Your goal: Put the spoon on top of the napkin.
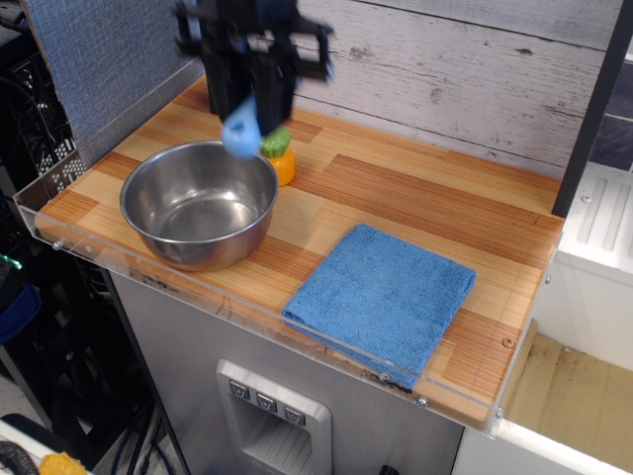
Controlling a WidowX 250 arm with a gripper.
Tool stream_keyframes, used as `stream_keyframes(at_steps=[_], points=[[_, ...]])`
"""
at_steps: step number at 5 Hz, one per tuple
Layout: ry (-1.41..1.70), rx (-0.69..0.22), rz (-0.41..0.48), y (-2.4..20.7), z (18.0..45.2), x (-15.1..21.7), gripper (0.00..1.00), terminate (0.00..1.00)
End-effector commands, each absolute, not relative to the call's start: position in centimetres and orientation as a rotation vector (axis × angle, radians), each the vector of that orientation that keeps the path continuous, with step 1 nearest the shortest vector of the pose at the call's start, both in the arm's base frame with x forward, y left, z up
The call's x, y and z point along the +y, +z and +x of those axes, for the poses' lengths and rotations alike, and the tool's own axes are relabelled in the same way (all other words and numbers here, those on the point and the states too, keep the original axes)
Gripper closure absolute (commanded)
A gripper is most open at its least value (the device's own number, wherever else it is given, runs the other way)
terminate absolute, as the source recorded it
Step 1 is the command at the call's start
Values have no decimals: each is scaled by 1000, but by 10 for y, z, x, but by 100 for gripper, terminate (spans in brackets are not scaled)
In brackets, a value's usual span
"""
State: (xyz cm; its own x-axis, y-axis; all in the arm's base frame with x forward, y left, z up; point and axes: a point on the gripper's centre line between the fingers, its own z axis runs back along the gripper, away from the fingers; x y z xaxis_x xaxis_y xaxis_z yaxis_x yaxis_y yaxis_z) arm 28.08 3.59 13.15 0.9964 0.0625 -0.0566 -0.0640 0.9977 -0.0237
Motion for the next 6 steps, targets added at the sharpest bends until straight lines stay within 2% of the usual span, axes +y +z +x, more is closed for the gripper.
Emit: stream_keyframes(at_steps=[1,3,5,6], points=[[57,25,31,109,249,13,100,0],[-19,73,37,69,261,-29,100,0],[-55,120,67,39,271,-49,100,0],[-46,133,56,36,271,-46,0,0]])
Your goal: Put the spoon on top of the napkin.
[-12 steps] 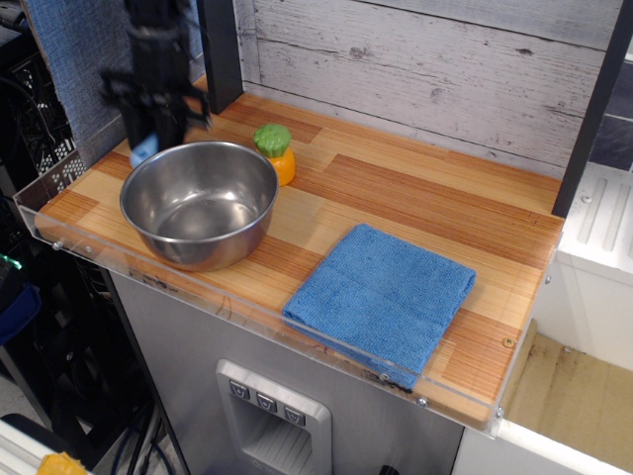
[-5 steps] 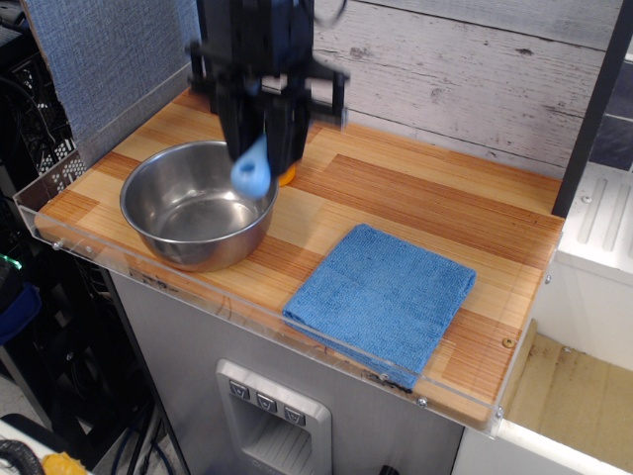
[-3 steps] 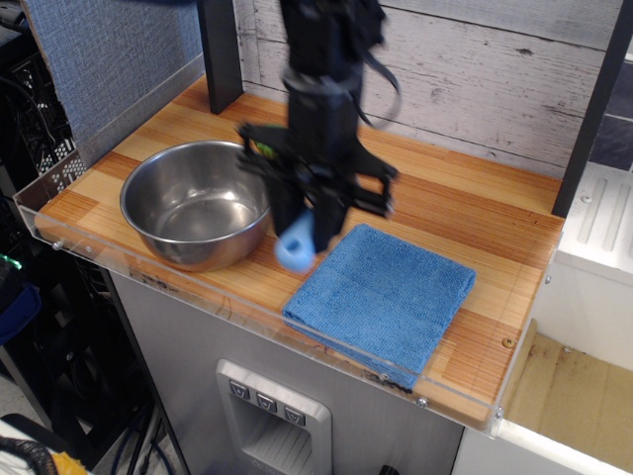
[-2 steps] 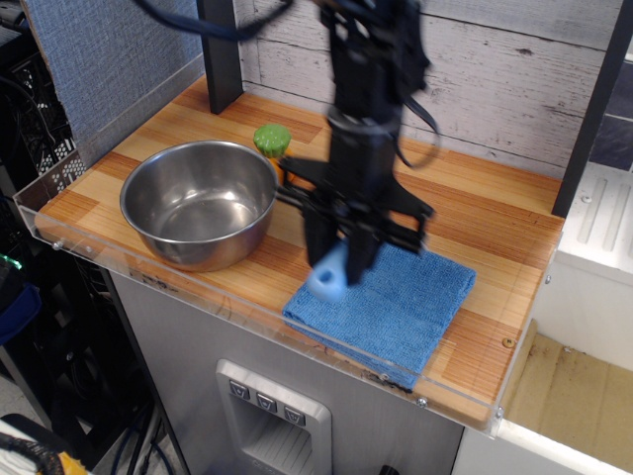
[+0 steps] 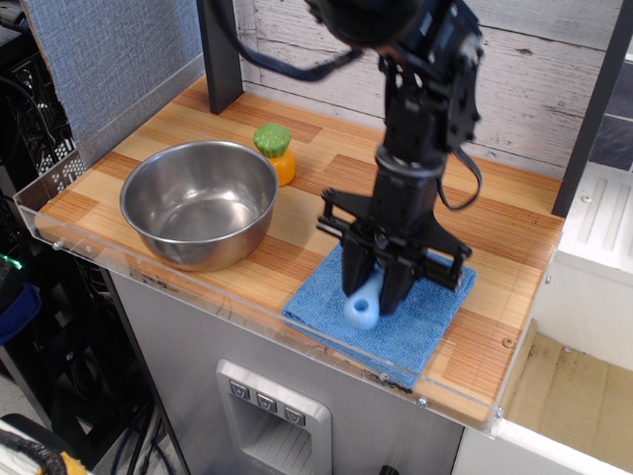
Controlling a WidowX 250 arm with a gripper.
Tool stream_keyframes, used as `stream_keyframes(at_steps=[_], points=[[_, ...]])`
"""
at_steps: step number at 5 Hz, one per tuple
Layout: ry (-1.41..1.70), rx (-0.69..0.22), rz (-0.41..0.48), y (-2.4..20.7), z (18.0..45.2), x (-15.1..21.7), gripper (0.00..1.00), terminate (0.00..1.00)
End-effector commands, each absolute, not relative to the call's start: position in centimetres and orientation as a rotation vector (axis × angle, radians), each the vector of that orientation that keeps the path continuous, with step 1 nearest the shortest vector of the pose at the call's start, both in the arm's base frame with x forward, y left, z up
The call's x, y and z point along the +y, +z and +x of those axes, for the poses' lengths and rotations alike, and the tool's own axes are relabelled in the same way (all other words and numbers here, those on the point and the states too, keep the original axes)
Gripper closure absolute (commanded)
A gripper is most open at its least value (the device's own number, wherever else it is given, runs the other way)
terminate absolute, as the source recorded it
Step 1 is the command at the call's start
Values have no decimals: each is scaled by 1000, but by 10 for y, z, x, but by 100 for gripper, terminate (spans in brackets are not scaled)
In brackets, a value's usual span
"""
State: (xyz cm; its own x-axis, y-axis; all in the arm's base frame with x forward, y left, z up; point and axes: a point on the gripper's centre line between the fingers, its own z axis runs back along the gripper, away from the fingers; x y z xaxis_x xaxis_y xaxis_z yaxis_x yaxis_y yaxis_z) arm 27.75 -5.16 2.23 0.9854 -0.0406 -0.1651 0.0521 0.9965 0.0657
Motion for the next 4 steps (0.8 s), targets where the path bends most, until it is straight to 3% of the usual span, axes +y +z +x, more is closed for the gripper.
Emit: stream_keyframes(at_steps=[1,2,3,4], points=[[-23,103,34,47,269,-39,0,0],[-18,20,15,81,267,-25,0,0],[9,-98,19,129,263,-2,0,0],[84,-157,0,162,266,29,0,0]])
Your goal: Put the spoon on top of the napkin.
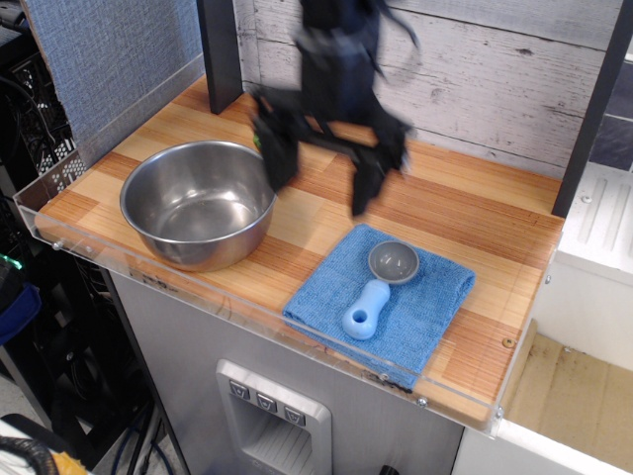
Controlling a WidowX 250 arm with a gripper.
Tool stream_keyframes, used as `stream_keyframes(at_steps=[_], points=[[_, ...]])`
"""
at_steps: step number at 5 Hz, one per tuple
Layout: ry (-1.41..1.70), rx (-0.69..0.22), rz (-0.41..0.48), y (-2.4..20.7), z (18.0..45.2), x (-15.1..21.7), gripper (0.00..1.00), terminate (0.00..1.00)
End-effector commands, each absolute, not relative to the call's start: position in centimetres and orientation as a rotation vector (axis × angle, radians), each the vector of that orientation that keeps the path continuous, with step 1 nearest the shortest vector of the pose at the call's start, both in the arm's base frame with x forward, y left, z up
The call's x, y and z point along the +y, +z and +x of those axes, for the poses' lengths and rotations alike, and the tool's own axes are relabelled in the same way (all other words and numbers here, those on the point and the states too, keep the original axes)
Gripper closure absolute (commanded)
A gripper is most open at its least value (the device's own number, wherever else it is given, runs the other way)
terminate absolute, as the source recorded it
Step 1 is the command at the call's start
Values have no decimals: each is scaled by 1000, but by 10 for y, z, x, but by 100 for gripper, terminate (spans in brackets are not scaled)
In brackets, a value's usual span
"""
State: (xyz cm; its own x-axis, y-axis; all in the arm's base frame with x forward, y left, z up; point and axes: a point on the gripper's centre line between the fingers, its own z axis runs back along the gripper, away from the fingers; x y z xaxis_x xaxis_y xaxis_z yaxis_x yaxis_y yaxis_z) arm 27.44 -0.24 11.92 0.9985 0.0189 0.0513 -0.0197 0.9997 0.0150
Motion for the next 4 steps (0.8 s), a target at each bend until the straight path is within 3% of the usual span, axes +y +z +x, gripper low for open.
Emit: stream_keyframes(at_steps=[1,2,3,4], points=[[89,-126,2,159,284,46,0,0],[46,-56,-4,147,299,53,0,0],[46,-56,-4,147,299,53,0,0],[46,-56,-4,147,299,53,0,100]])
